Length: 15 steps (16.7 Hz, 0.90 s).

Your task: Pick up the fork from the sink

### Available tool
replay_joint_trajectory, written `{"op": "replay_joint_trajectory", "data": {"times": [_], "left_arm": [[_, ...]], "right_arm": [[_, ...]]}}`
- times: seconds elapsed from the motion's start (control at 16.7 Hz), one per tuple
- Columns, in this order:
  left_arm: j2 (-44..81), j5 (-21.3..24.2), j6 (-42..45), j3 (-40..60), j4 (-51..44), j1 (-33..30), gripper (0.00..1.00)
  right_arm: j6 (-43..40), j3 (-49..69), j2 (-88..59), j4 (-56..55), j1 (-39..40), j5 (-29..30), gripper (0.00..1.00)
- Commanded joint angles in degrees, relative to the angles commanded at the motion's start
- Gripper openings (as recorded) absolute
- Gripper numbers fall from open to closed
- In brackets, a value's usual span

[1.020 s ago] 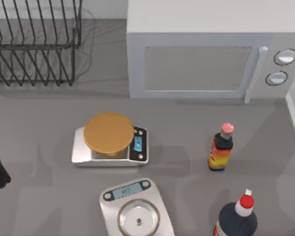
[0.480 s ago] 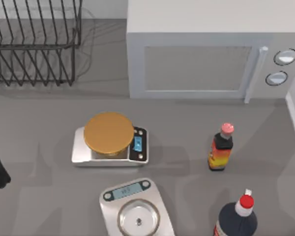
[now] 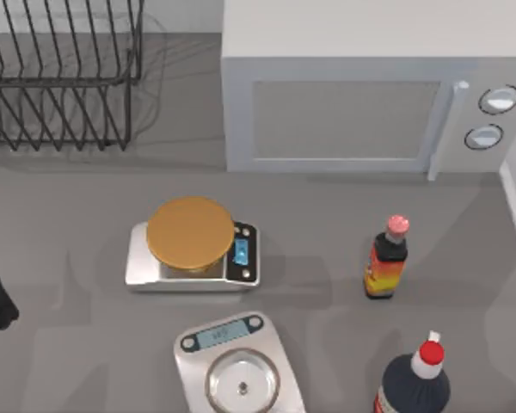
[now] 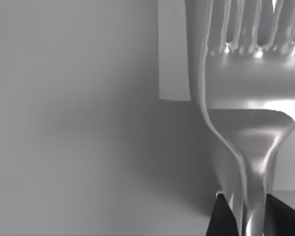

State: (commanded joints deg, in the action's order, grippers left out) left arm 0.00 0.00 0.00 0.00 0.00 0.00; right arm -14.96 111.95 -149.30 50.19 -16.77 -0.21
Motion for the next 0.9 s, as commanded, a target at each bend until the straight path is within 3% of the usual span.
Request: {"op": "replay_joint_trajectory", "data": {"times": [0.24, 0.66, 0.9], "left_arm": [[0.0, 0.0, 0.0, 0.0, 0.0, 0.0, 1.0], [0.0, 0.0, 0.0, 0.0, 0.0, 0.0, 1.0], [0.0, 0.0, 0.0, 0.0, 0.0, 0.0, 1.0]], "right_arm": [[-0.1, 3.7, 0.9, 4.2, -0.1, 0.0, 0.0], [-0.2, 17.8, 6.6, 25.3, -0.1, -0.1, 0.0], [-0.2, 20.0, 7.9, 27.9, -0.1, -0.1, 0.0]]}}
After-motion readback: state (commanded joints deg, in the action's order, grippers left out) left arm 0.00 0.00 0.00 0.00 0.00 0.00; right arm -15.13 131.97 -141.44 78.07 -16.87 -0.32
